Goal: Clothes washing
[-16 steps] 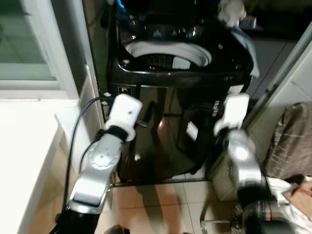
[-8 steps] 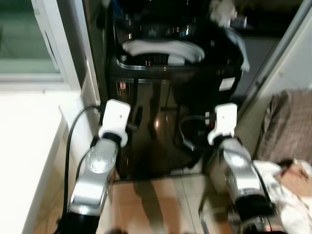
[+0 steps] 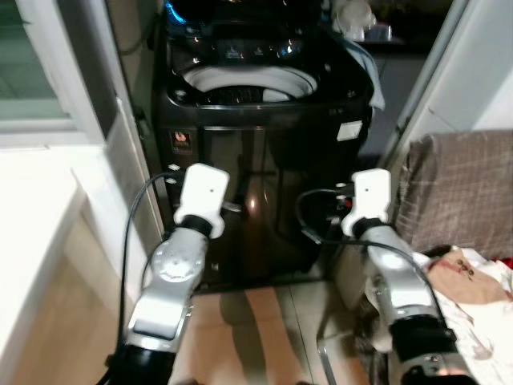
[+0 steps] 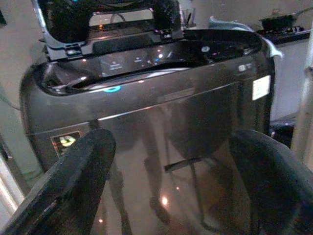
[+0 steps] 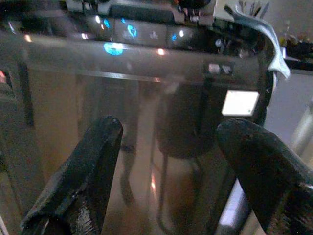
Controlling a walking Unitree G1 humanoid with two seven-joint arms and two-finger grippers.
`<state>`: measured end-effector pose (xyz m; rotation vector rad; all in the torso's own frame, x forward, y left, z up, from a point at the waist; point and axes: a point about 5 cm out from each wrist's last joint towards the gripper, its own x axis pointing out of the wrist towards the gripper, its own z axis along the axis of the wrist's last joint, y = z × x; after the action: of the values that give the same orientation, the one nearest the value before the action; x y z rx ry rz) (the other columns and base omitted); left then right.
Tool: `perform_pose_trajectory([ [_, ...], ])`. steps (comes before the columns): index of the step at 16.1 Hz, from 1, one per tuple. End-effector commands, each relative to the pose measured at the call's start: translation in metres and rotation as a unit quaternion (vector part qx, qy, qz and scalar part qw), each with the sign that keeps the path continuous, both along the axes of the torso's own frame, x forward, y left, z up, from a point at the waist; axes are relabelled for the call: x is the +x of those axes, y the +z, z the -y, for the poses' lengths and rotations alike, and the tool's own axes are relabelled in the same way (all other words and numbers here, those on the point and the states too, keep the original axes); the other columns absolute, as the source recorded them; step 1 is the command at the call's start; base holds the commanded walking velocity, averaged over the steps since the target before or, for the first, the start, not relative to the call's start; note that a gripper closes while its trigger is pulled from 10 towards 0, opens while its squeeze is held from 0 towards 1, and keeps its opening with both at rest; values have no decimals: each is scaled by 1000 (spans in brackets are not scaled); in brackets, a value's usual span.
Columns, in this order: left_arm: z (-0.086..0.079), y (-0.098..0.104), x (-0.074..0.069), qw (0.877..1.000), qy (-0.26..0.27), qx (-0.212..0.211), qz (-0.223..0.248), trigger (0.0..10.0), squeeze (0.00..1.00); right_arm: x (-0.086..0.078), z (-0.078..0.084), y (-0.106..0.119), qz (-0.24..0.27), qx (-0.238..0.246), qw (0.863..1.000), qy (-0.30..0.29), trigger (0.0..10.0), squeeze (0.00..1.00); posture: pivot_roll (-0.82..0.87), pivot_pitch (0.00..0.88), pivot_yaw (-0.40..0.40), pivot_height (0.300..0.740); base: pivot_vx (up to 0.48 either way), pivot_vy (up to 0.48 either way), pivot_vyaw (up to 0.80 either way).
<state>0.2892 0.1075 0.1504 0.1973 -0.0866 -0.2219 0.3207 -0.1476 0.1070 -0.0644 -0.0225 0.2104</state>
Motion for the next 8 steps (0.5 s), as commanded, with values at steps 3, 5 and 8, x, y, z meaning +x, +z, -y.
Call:
perform_pose_trajectory([
  [3,-6,-3,0,1000,15,7,-2,10000,0,4,-8,6,3,-2,1000,16,10000,0,-30,0,-63,740,0,0,517],
  [5,-5,-3,-1,1000,17,10,-2,10000,0,3,-8,5,0,-6,1000,18,10000,0,-27,0,-67,740,0,0,753],
  [8,-8,-5,0,1000,21,13,-4,10000,0,5,-7,4,-6,0,1000,7,10000,0,-27,0,-67,740,0,0,160],
])
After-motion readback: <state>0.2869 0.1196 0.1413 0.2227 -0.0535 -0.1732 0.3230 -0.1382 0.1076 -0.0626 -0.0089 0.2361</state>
